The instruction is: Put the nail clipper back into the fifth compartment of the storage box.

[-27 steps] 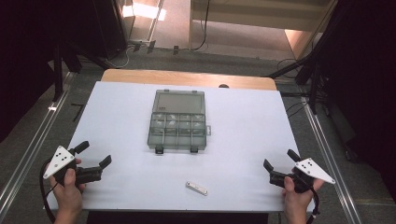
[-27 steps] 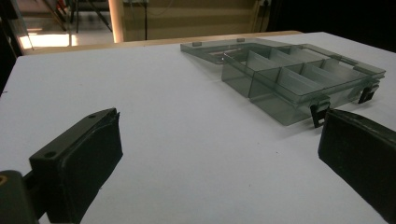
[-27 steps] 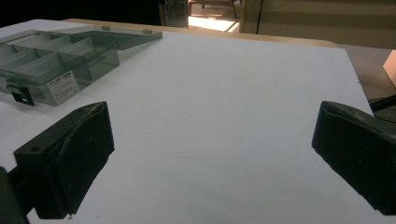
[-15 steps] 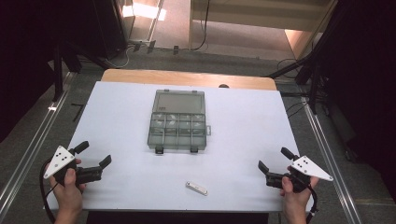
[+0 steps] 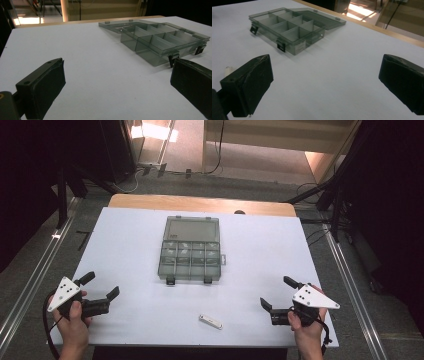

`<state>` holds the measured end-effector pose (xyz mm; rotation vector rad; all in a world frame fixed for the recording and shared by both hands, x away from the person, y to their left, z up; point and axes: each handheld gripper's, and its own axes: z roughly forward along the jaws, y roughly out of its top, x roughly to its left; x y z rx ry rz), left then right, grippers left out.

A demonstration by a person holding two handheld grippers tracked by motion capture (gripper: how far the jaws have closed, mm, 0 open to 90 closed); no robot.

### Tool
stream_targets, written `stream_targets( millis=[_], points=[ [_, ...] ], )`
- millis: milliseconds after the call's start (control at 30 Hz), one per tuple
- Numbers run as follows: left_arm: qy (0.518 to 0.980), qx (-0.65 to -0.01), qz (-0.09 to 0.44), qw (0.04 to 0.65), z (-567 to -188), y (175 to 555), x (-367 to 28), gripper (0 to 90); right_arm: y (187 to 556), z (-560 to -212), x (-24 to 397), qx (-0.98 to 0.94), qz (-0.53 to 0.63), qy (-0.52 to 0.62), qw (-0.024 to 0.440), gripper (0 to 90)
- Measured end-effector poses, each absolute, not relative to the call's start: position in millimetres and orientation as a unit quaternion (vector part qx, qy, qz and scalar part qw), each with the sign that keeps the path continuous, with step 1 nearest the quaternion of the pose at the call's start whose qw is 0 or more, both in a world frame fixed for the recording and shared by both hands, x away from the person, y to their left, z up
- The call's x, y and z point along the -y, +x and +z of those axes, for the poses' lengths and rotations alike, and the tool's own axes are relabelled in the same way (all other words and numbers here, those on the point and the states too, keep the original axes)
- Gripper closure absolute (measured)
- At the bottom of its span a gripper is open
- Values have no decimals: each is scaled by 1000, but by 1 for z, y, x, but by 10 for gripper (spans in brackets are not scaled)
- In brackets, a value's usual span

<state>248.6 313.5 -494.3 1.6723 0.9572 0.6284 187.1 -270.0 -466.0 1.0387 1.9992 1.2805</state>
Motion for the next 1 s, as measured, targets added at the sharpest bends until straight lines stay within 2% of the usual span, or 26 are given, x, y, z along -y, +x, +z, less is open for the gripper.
stream_targets(
  millis=[1000],
  points=[
    [704, -399, 264, 525, -494, 248, -313, 0, 209, -450, 198, -832, 426, 294, 202, 20]
  ],
)
